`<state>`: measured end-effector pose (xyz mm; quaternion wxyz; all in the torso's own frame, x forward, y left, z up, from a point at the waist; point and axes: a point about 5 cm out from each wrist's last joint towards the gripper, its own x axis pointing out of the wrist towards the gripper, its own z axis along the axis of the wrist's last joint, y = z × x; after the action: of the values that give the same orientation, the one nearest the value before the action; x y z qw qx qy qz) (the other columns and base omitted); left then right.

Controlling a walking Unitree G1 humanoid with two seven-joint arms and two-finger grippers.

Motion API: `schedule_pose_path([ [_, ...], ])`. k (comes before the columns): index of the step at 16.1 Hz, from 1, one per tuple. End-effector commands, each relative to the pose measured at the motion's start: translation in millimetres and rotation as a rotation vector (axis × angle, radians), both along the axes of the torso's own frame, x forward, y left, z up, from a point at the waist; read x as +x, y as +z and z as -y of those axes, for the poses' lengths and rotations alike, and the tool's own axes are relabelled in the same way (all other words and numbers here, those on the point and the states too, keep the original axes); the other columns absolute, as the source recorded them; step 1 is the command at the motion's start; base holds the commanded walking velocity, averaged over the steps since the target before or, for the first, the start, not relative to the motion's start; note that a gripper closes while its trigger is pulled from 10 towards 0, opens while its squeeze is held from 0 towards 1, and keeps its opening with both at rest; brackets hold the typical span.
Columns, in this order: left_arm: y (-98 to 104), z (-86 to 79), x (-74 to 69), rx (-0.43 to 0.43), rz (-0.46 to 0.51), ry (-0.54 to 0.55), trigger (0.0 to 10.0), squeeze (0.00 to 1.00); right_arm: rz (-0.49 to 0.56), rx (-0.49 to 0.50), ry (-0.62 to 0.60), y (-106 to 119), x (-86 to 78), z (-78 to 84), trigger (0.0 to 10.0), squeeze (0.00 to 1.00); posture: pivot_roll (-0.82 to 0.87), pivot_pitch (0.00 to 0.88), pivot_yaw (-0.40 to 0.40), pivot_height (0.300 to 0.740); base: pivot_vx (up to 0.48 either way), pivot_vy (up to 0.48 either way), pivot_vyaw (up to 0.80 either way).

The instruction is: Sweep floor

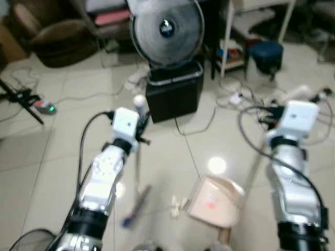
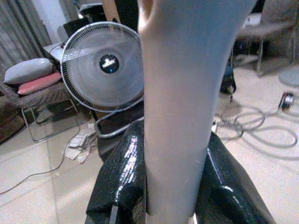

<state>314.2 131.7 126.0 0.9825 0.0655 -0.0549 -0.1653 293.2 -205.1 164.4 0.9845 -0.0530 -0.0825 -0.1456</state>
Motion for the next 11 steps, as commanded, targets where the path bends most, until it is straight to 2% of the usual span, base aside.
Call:
schedule_pose_path([
  [1,9,-11.8,2.8,0.024,0.041,0.032,10.0,0.00,0.046,-0.006,0.031,10,3.1,-8.7,10.0,0.00,-0.02,0.088,0.093,0.740,0.386,0.000,0.00],
  [2,9,-12.2,3.1,0.026,0.043,0.032,10.0,0.00,0.049,-0.009,0.032,10,4.2,-8.0,10.0,0.00,-0.02,0.089,0.095,0.740,0.382,0.000,0.00],
  [4,11,-13.7,3.1,-0.007,0.046,0.035,10.0,0.00,0.056,-0.021,0.042,12,7.7,-5.9,10.0,0.00,-0.01,0.092,0.099,0.740,0.000,0.000,0.00],
  [5,8,-15.9,3.5,0.024,0.035,0.040,10.0,0.00,0.061,-0.052,0.065,14,10.3,-5.6,10.0,0.00,-0.01,0.101,0.106,0.740,0.000,0.000,0.00],
  [11,9,-31.6,10.3,0.048,0.070,0.125,10.0,0.00,-0.009,-0.114,0.121,1,26.4,-2.4,10.0,0.00,0.03,0.163,0.079,0.740,0.000,0.000,0.00],
])
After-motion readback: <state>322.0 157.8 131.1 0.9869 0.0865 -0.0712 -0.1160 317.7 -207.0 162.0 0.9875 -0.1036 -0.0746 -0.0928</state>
